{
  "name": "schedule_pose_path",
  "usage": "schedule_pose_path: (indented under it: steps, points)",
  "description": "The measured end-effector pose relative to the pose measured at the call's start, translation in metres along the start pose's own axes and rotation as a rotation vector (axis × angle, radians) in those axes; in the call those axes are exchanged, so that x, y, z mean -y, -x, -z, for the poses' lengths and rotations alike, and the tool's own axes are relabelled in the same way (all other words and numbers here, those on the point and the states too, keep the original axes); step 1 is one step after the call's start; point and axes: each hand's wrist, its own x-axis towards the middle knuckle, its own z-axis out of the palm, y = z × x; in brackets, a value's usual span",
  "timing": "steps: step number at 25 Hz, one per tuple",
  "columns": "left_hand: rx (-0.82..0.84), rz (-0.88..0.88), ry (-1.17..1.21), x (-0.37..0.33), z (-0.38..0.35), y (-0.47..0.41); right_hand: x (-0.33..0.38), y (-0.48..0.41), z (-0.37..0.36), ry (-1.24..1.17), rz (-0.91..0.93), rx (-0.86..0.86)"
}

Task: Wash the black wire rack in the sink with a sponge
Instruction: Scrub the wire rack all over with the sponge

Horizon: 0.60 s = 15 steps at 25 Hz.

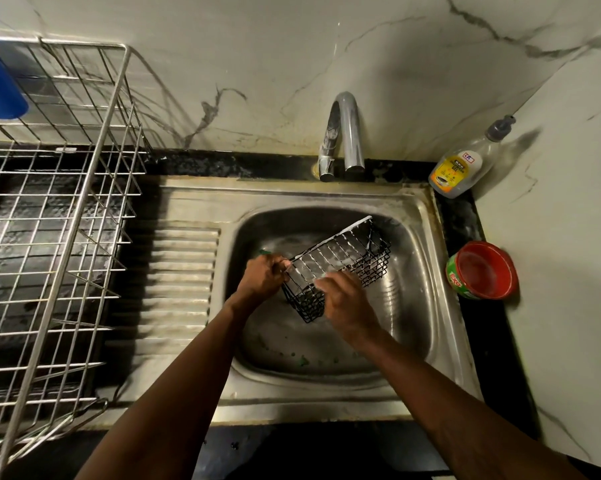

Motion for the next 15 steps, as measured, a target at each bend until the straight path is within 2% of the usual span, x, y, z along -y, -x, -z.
schedule_pose_path:
  steps: [2,5,10,15]
  points:
    - [0.015,-0.019,-0.019,0.002,0.000,-0.001,0.022,-0.017,-0.004,-0.072,0.083,0.032]
    - [0.032,-0.059,-0.037,0.004,-0.004,0.001,0.027,-0.051,-0.005,-0.061,0.068,0.082]
    - [0.010,-0.042,0.023,0.009,-0.002,0.003,-0.049,-0.065,0.033,-0.005,-0.500,0.003]
    - [0.068,-0.080,-0.016,0.001,-0.007,-0.002,-0.062,-0.072,0.048,0.250,-0.647,0.041]
